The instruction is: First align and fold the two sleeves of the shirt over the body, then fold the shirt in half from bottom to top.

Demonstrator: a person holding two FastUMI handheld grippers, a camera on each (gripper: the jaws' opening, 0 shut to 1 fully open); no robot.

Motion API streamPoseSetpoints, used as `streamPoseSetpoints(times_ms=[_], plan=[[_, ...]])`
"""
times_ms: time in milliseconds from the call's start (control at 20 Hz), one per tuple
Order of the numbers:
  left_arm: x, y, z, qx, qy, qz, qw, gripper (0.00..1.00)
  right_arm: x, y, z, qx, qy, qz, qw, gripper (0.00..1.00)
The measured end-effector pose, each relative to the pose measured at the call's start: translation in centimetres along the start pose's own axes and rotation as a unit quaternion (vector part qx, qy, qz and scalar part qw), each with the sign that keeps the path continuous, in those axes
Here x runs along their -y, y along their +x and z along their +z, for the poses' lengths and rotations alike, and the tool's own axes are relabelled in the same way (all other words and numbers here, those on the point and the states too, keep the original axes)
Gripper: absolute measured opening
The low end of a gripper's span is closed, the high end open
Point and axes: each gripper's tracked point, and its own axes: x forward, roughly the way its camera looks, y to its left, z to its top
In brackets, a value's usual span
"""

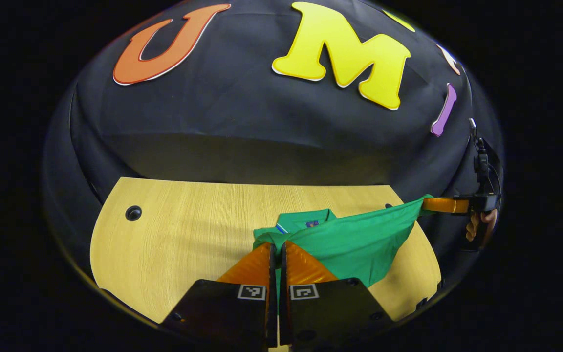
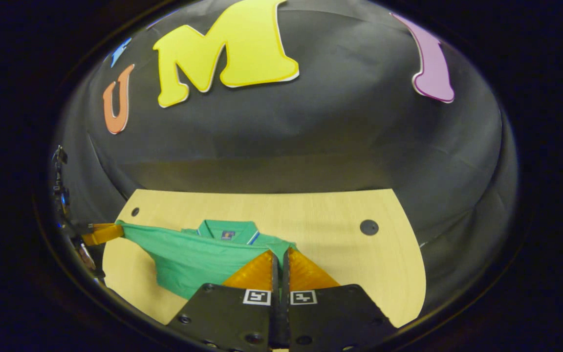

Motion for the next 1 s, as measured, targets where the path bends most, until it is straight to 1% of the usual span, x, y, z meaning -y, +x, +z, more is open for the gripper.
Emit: streamPoseSetpoints(times_ms=[100,250,300,350,400,550,600,700,750,800,850,900,950,1000], plan=[[-0.8,2.4,0.5,0.016,0.002,0.006,1.000,0.04,-0.1,3.2,0.4,0.003,0.000,0.000,1.000,0.00],[-2.1,6.0,-0.1,0.021,0.002,0.019,1.000,0.04,0.0,7.2,0.0,0.000,-0.007,0.001,1.000,0.00],[-2.4,7.1,-0.5,0.020,-0.002,0.023,1.000,0.04,0.0,8.3,-0.4,-0.003,-0.007,0.001,1.000,0.02],[-2.8,8.3,-0.9,0.019,-0.006,0.030,0.999,0.04,0.0,9.4,-0.8,-0.008,-0.005,0.002,1.000,0.00],[-3.2,9.4,-1.5,0.017,-0.011,0.036,0.999,0.05,0.1,10.6,-1.3,-0.012,-0.004,0.003,1.000,0.00],[-3.7,12.0,-3.3,0.004,-0.029,0.050,0.998,0.05,0.3,13.4,-3.2,-0.020,-0.006,0.000,1.000,0.00],[-3.8,12.6,-4.3,-0.002,-0.034,0.052,0.998,0.06,0.4,14.3,-4.0,-0.023,-0.009,-0.001,1.000,0.02],[-3.6,13.6,-5.9,-0.015,-0.054,0.059,0.997,0.09,0.8,15.6,-5.3,-0.030,-0.033,-0.009,0.999,0.00],[-3.6,13.9,-6.7,-0.026,-0.059,0.066,0.996,0.15,0.9,15.9,-5.9,-0.037,-0.036,-0.011,0.999,0.01],[-3.4,14.1,-7.3,-0.037,-0.062,0.072,0.995,0.18,0.4,16.0,-6.6,-0.040,-0.028,-0.008,0.999,0.05],[-3.4,14.0,-7.6,-0.042,-0.061,0.079,0.994,0.46,0.1,15.7,-6.8,-0.041,-0.015,0.001,0.999,0.10],[-3.5,13.7,-7.6,-0.039,-0.056,0.088,0.994,0.73,-0.2,15.4,-7.0,-0.036,-0.004,0.003,0.999,0.21],[-3.6,13.3,-7.4,-0.034,-0.050,0.097,0.993,1.00,-0.2,14.9,-7.0,-0.029,0.003,0.003,1.000,0.47],[-3.6,12.6,-7.0,-0.029,-0.044,0.101,0.993,0.96,0.0,14.4,-7.0,-0.022,0.006,-0.001,1.000,0.73]])
